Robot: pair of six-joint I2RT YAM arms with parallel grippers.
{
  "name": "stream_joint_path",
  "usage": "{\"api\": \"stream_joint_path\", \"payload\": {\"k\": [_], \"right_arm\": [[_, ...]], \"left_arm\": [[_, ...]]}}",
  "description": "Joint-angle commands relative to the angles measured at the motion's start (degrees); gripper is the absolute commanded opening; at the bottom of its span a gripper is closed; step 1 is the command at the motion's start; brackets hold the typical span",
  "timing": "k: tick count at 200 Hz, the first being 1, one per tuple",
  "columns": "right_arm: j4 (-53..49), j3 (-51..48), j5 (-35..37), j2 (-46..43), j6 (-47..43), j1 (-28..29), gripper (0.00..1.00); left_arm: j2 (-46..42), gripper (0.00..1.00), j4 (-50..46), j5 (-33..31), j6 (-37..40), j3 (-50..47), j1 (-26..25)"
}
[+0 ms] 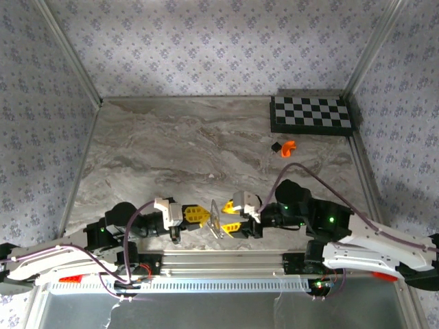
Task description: Put the keys on the keyring
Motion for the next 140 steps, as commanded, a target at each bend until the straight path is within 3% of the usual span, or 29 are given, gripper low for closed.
{"api": "stream_joint_path", "payload": {"k": [1,140], "right_arm": [[1.7,0.1,2.7,-0.9,-0.3,0.7,0.44],[9.3,-0.3,2.4,2.1,-0.5,1.0,0.36]], "left_arm": [[-0.6,0.0,3.8,1.0,-0.6,0.0,0.1],[0.7,0.0,6.6,2.1,-1.1,-0.9,0.1]]}}
